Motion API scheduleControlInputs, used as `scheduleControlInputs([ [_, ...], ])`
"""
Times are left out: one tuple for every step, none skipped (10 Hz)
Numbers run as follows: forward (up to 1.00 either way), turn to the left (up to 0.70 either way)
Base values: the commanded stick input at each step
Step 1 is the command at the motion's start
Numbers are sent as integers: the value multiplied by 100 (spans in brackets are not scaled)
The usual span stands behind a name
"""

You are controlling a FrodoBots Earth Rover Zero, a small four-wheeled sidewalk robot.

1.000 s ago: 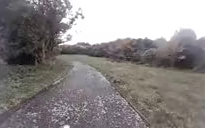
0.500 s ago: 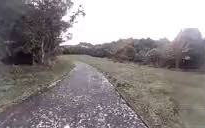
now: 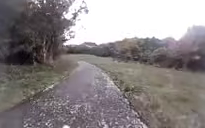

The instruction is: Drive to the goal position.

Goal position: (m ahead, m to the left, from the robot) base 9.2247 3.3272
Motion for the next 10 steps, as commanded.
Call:
scheduleControlInputs([
  [70,20],
  [70,29],
  [70,8],
  [70,0],
  [70,0],
  [70,0],
  [70,0],
  [70,0],
  [70,0],
  [70,0],
])
